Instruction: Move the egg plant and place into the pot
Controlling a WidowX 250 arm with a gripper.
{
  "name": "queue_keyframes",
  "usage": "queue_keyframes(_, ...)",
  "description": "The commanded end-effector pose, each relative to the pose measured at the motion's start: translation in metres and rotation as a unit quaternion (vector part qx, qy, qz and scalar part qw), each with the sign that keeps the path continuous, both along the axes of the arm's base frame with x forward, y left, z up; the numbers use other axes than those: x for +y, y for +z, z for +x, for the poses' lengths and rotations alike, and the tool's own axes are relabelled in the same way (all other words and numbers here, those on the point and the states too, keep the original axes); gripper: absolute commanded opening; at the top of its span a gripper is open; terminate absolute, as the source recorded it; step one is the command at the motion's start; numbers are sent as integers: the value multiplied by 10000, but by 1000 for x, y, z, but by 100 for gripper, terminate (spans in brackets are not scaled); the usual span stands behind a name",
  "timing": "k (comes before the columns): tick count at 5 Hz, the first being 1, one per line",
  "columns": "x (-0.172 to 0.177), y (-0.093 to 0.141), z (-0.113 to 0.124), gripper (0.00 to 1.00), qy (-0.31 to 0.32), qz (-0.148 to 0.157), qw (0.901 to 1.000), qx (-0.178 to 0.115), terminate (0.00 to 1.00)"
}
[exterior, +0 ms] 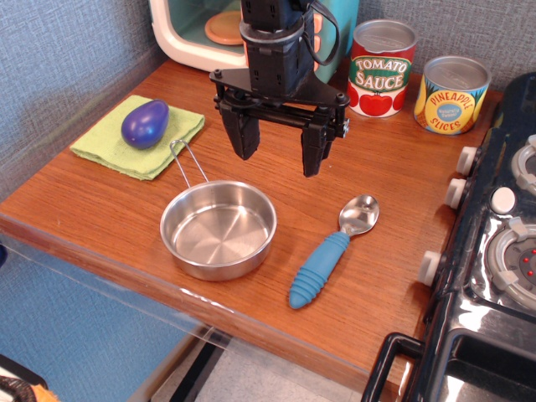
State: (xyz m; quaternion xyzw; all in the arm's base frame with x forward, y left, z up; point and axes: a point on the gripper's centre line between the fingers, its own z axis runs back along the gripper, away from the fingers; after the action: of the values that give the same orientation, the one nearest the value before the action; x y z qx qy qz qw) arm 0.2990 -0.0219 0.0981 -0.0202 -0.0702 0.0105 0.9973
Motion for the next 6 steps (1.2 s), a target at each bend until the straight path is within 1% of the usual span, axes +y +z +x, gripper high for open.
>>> queue_keyframes(1,0,0,0,100,0,0,10000,0,0)
queue_keyframes(2,32,5,9,100,467,-57,9989,-15,0)
queue_keyframes(3,77,12,15,100,1072,-29,9942,-109,0)
queue_keyframes(4,127,15,14,100,1717,86,9850,-174,0)
queue_keyframes(5,165,3,14,100,2325,219,9723,-70,0)
queue_keyframes(6,176,-16,27,100,2526,505,9660,222,0)
